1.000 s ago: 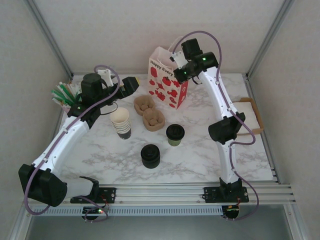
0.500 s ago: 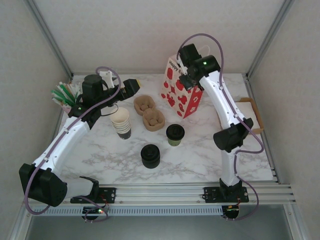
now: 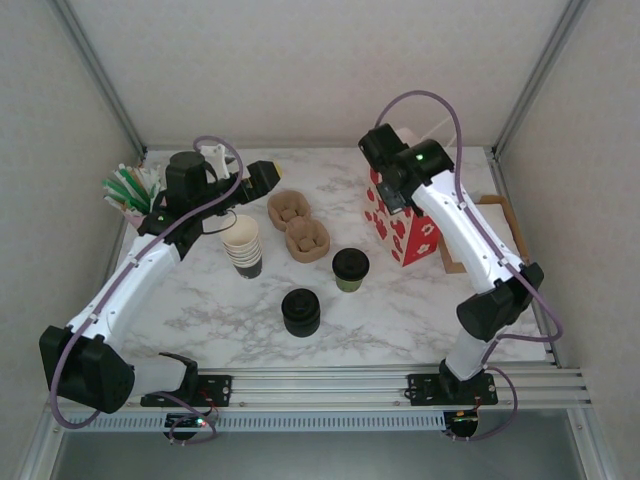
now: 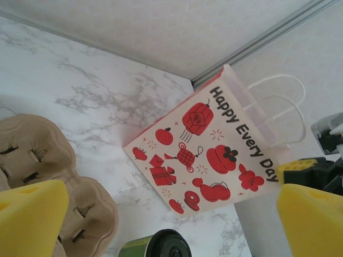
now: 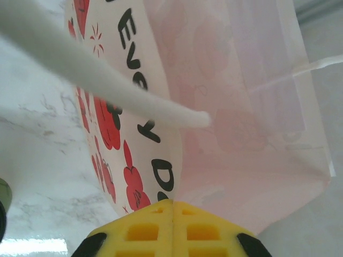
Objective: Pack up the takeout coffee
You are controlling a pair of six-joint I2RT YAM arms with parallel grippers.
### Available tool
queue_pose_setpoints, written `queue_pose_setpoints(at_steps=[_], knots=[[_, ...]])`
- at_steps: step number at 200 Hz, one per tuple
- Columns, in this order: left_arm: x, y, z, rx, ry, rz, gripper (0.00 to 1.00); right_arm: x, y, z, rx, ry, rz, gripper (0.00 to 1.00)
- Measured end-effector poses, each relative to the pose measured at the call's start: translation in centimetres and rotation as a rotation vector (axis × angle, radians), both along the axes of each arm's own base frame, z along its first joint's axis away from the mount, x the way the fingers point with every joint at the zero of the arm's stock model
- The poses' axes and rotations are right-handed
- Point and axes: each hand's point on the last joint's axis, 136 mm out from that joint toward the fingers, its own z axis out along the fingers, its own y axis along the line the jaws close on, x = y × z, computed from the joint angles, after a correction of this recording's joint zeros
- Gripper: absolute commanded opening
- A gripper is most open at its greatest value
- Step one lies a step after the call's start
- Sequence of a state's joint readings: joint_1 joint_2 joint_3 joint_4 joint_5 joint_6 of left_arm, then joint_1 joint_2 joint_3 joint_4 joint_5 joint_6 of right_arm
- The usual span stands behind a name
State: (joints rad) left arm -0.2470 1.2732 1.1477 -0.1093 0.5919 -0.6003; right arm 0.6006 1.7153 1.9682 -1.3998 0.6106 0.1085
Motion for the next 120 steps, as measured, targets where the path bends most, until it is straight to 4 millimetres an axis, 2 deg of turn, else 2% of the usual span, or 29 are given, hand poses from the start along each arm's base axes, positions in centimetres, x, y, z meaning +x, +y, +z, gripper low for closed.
queue_pose_setpoints(at_steps=[51, 89, 120], knots=[[0.1, -0.1, -0.3, -0.004, 0.007, 0.001, 1.0, -2.0, -0.4, -1.4, 0.019, 0.02, -0.032, 0.1], [0.1, 0.0, -0.8, -0.003, 0.015, 0.001, 1.0, -2.9, -0.7, -2.2, 0.022, 0.03, -0.044, 0.25], [0.0, -0.1, -1.3, -0.008, 0.029, 0.003, 1.0, -3.3, -0.8, -1.6, 0.046, 0.018, -0.048, 0.38]])
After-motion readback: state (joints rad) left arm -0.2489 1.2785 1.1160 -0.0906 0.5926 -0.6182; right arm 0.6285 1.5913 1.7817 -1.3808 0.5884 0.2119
